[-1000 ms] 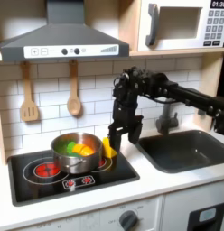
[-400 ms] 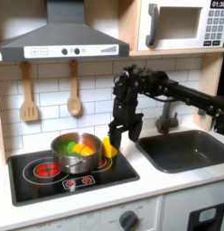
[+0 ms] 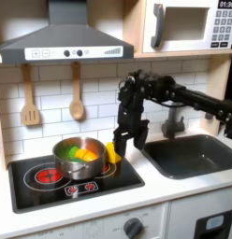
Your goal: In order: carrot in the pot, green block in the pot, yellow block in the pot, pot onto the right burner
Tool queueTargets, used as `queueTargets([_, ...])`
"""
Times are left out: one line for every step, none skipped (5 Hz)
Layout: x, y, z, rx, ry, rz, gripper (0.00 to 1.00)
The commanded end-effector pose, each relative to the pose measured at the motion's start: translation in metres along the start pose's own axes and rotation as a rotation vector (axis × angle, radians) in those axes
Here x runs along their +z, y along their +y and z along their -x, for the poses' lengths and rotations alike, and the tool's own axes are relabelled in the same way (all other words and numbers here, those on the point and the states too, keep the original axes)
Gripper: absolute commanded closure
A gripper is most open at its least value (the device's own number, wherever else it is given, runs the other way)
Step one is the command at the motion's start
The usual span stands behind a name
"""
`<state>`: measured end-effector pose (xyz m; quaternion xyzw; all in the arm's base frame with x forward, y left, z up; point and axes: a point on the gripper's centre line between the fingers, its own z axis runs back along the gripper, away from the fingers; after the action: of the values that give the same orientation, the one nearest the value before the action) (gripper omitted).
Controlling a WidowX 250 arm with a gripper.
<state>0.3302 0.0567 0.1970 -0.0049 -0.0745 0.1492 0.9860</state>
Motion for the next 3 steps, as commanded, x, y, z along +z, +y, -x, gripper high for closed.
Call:
queueTargets([0.0002, -0.0089, 0.0001, -0.004, -0.030, 0.008, 0.00])
queueTargets([0.0009, -0.0088, -0.0029, -0.001, -0.039, 0.004, 0.00])
queueTargets([-0.0029, -0.0123, -0.0012, 0.003, -0.037, 0.002, 0.00])
